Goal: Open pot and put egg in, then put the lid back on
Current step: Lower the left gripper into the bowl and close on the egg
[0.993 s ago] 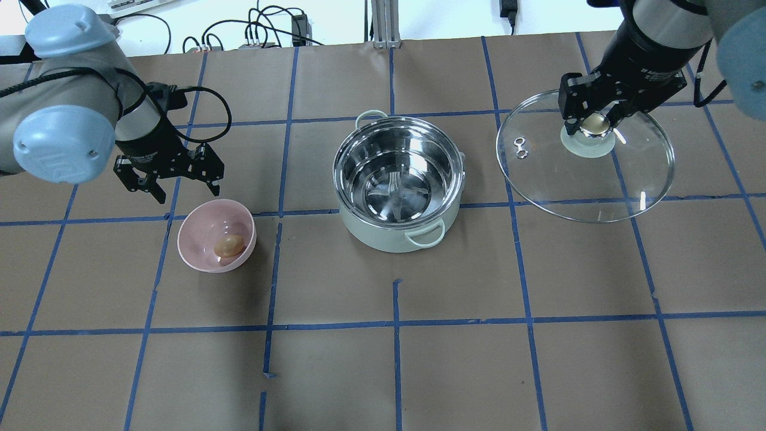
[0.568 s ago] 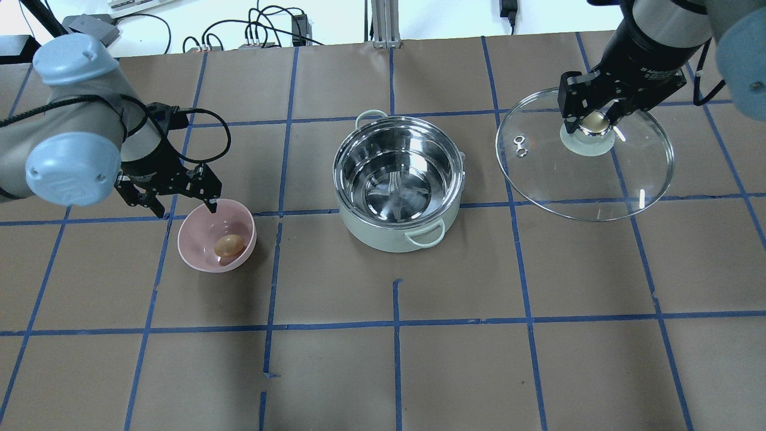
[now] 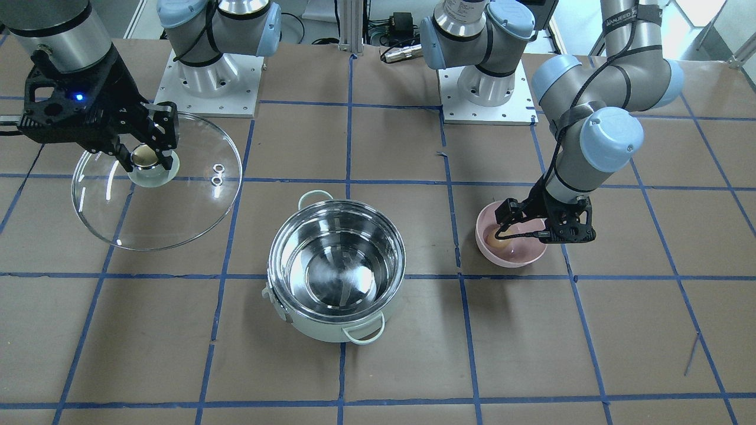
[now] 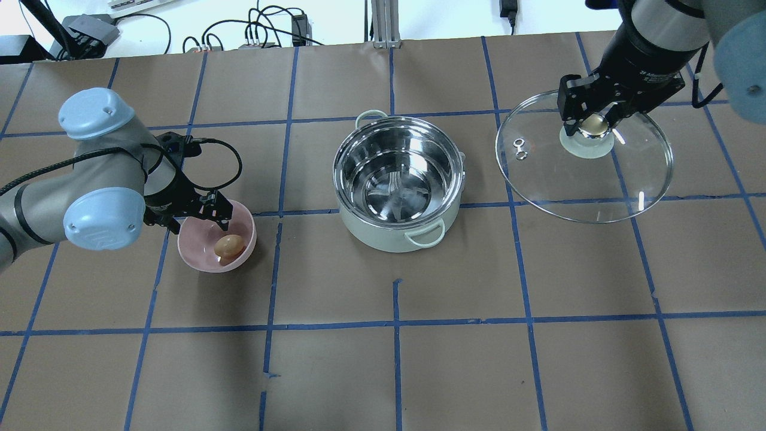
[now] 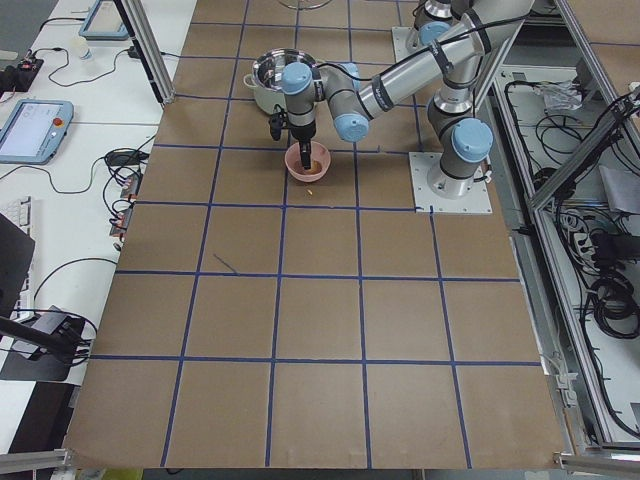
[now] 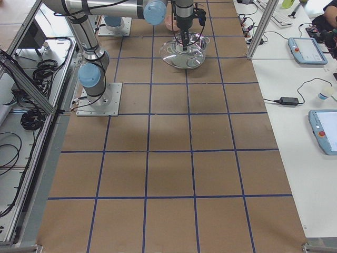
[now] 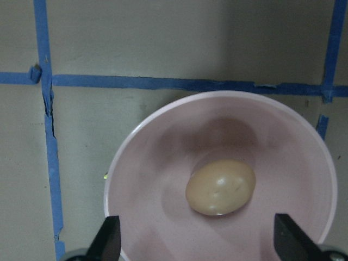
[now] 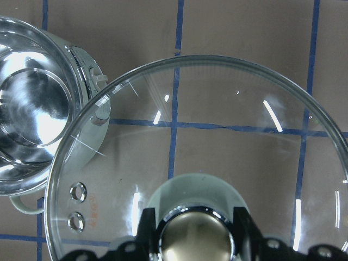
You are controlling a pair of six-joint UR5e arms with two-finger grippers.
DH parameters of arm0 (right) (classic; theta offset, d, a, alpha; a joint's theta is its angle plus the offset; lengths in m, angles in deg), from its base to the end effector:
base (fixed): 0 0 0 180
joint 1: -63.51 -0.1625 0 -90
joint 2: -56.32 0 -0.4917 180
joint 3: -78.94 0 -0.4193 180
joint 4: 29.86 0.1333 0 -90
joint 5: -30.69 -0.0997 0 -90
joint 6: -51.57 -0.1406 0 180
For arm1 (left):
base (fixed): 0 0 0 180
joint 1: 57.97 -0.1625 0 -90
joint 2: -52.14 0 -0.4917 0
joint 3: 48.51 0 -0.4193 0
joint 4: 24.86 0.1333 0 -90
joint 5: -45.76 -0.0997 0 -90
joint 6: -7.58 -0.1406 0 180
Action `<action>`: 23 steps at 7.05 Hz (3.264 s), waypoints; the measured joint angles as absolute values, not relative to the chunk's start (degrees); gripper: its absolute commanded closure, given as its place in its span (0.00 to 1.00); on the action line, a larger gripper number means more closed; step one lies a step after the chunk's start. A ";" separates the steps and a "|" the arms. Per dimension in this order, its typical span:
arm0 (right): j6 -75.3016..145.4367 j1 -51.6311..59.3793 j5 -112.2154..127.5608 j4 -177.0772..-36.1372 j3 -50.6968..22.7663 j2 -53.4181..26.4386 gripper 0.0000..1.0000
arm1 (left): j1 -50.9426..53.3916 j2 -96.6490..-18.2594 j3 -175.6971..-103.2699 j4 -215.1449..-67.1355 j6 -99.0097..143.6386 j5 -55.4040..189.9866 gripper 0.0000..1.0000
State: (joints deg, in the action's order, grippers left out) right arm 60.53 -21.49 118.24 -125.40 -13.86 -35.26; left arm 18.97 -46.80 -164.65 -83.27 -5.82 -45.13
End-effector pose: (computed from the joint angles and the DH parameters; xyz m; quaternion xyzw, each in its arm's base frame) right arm 0.0938 -0.5258 0.5125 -0.0353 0.9984 -0.0400 0.0166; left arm -0.0124 -0.5269 0.2609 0.0032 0.9995 0.0314 0.0006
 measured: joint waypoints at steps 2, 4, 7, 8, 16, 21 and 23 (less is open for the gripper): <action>60.55 -21.49 118.23 -125.40 -13.87 -35.26 0.77 | 19.04 -47.06 -165.56 -81.26 -14.83 -45.38 0.00; 60.61 -21.46 118.23 -125.40 -13.87 -35.26 0.77 | 19.35 -47.08 -167.91 -80.54 -22.17 -45.37 0.00; 60.62 -21.47 118.23 -125.40 -13.87 -35.26 0.77 | 19.87 -47.09 -169.74 -79.56 -29.65 -45.37 0.00; 60.64 -21.48 118.23 -125.40 -13.87 -35.26 0.77 | 19.92 -47.16 -170.00 -79.16 -30.33 -45.43 0.01; 60.68 -21.44 118.31 -125.40 -14.00 -35.23 0.77 | 21.81 -48.18 -170.52 -74.49 -48.05 -45.61 0.01; 61.21 -21.40 118.40 -125.40 -14.05 -35.22 0.77 | 21.66 -51.65 -170.72 -69.04 -53.91 -47.17 0.05; 61.23 -21.40 118.41 -125.40 -14.05 -35.19 0.77 | 21.66 -51.70 -170.86 -69.04 -54.09 -47.11 0.08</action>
